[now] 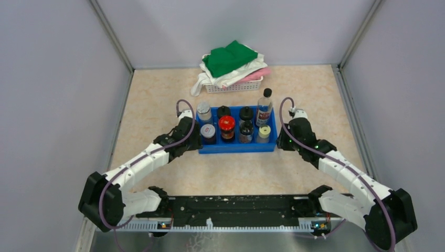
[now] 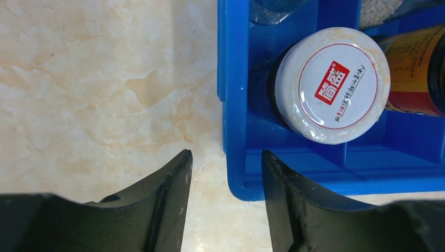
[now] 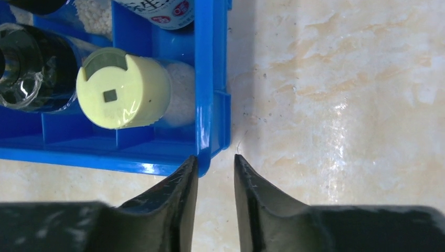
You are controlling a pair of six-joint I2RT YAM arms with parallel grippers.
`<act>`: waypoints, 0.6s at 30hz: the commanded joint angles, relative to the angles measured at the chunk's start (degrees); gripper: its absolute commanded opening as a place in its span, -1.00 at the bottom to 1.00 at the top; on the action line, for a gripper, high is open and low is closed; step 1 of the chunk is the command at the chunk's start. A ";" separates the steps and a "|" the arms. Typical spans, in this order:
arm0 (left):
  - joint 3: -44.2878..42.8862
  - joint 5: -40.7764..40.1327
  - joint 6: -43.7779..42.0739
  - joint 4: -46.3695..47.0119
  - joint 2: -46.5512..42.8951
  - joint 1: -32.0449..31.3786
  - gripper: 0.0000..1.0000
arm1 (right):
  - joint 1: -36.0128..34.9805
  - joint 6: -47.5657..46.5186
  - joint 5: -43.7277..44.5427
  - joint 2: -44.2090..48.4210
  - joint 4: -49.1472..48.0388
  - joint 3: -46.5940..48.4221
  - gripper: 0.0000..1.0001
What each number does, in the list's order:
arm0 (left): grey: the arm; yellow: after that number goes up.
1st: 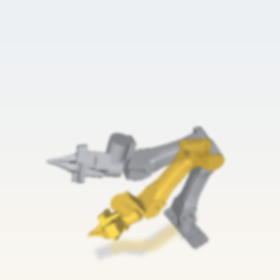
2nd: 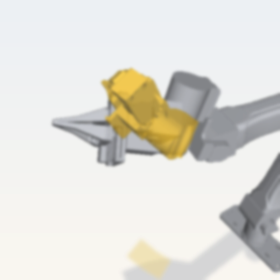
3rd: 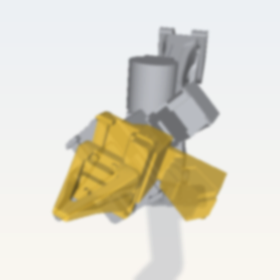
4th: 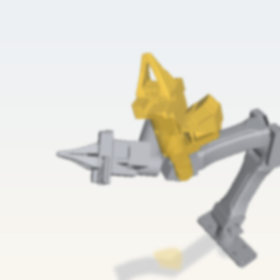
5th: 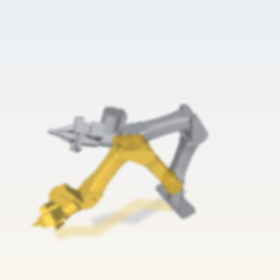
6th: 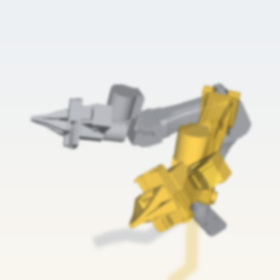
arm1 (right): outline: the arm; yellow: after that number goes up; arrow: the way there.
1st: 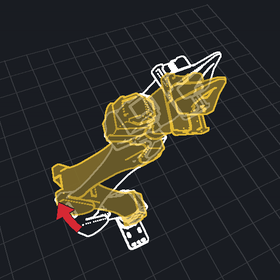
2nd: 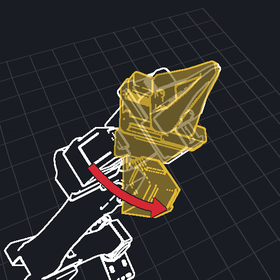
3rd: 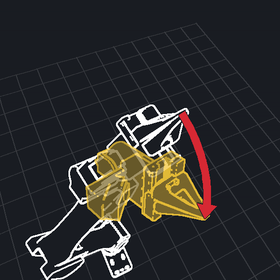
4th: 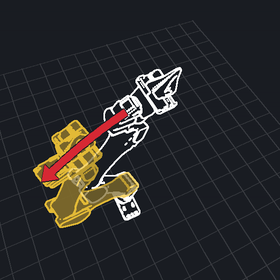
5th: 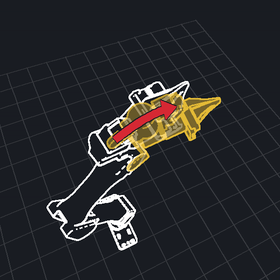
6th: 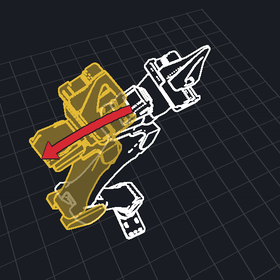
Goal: Organize the condiment bottles
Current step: Move the storage box to the center of the board.
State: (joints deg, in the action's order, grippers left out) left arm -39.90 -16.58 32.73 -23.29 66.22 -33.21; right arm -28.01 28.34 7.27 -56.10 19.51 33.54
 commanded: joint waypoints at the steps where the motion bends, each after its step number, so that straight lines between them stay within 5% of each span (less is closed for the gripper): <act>1: -5.56 -1.72 -0.62 -6.62 -1.98 -0.55 0.21 | -0.65 -1.09 4.57 1.64 10.53 5.19 -0.28; 6: -10.83 -3.15 -2.29 -10.74 -4.58 -0.55 0.42 | -0.72 -1.86 7.17 3.21 15.59 12.09 -0.02; 7: -12.07 -3.05 -2.73 -11.59 -5.10 -0.59 0.57 | -0.73 -2.18 7.00 3.52 16.44 13.59 0.02; 8: -13.25 -2.67 -3.51 -12.27 -5.67 -0.55 0.94 | -0.72 -2.70 6.16 3.93 17.11 15.26 0.07; 12: -18.23 -1.44 -5.97 -15.04 -8.26 -0.56 0.98 | -0.68 -5.62 0.27 5.11 17.89 21.25 0.42; 18: -25.68 0.94 -9.26 -19.31 -13.55 -0.59 0.98 | -0.73 -9.48 -6.82 2.84 25.09 31.52 0.52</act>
State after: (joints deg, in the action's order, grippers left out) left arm -59.88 -16.91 26.57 -38.72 56.53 -33.54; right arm -28.01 22.46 5.87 -52.49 39.16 58.43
